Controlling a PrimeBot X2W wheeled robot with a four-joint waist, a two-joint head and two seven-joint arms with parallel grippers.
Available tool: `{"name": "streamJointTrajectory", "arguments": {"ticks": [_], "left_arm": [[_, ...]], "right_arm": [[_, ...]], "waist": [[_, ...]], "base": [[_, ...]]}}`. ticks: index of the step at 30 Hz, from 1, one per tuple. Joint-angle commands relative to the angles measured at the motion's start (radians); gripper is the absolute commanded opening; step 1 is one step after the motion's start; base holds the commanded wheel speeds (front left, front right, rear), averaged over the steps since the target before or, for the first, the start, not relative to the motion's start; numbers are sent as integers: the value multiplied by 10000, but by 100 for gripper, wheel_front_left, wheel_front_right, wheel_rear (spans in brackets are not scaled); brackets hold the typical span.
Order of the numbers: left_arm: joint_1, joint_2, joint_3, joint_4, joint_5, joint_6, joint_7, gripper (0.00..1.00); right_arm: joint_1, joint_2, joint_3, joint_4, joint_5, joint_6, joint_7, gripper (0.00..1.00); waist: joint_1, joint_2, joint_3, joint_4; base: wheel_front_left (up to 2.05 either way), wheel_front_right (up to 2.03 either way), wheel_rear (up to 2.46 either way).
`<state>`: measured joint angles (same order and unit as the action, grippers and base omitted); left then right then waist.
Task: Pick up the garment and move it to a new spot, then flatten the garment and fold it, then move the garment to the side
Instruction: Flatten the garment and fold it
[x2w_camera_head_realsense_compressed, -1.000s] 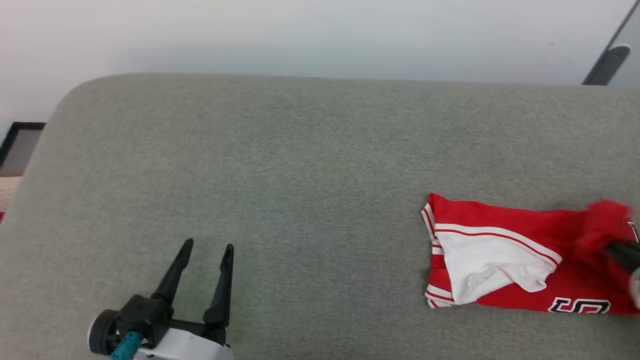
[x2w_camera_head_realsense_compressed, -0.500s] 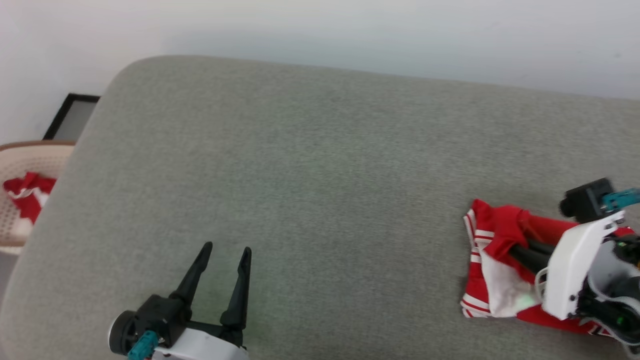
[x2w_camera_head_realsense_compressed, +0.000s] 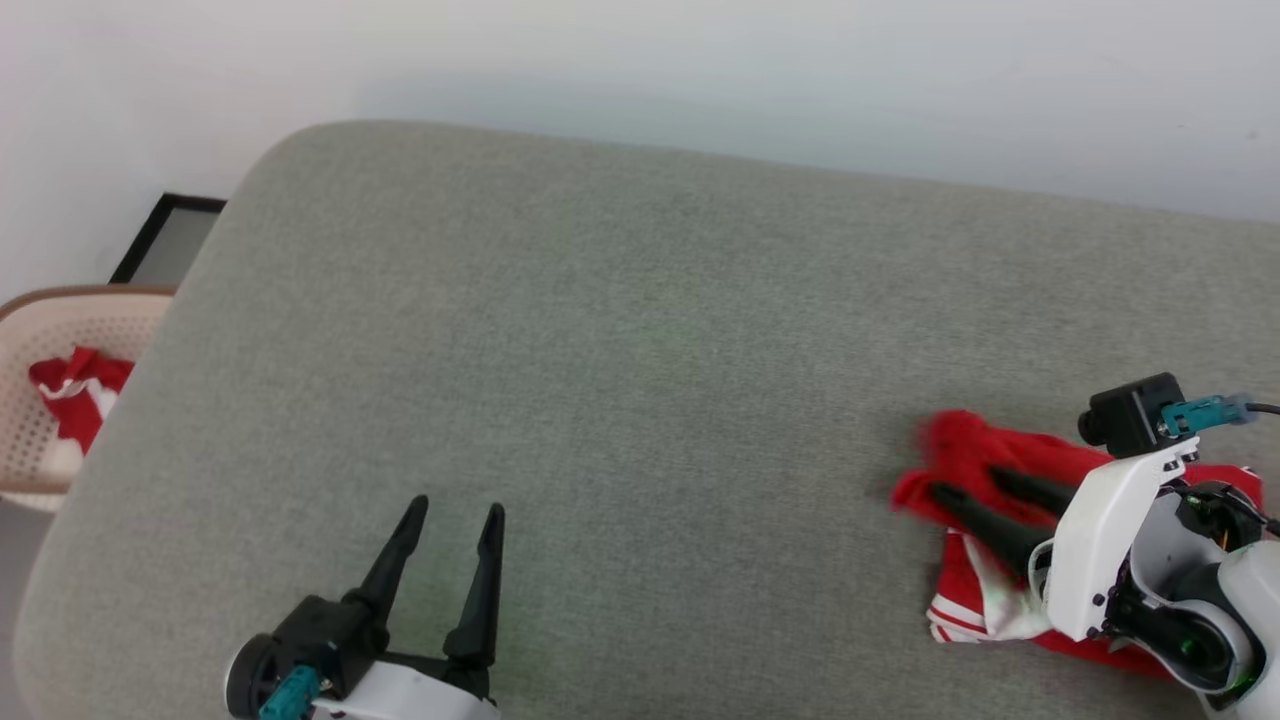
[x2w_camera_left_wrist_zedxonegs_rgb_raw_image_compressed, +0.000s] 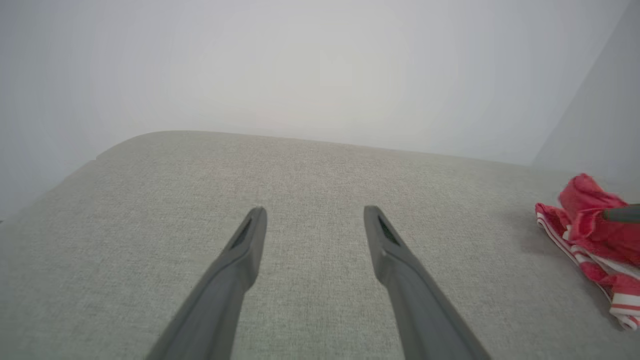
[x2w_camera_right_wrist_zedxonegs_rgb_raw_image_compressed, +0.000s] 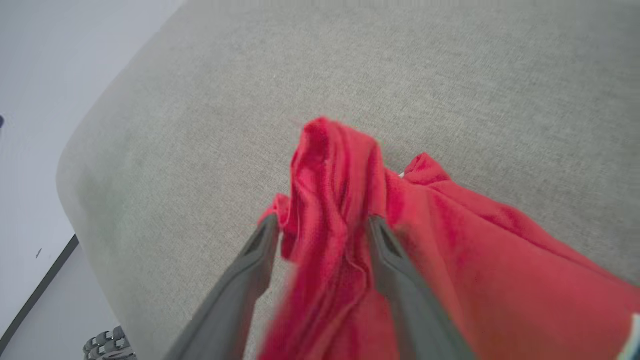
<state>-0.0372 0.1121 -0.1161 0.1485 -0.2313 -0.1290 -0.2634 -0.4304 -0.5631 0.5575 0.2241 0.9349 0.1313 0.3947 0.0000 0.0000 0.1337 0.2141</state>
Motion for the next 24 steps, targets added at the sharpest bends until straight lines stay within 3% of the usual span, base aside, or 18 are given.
{"name": "streamJointTrajectory", "arguments": {"ticks": [1, 11, 17, 24], "left_arm": [[71, 69, 16, 63, -86, -24, -9, 100], [51, 284, -41, 344, -405, -24, -9, 100], [37, 354, -64, 546, -511, -24, -9, 100], [165, 516, 30, 711, -771, -24, -9, 100]], "right_arm": [[-121, -89, 32, 18, 116, -13, -110, 100], [-173, -785, 93, 157, 830, -13, -1364, 100], [110, -833, 50, 1143, 555, -13, -3514, 100], [685, -149, -355, 2741, -535, -13, -6272, 100]], "waist": [[0, 0, -138, -160], [0, 0, -429, -931], [0, 0, -701, -1352], [0, 0, -1182, -1510]], "base": [[0, 0, 0], [0, 0, 0], [0, 0, 0], [0, 0, 0]]}}
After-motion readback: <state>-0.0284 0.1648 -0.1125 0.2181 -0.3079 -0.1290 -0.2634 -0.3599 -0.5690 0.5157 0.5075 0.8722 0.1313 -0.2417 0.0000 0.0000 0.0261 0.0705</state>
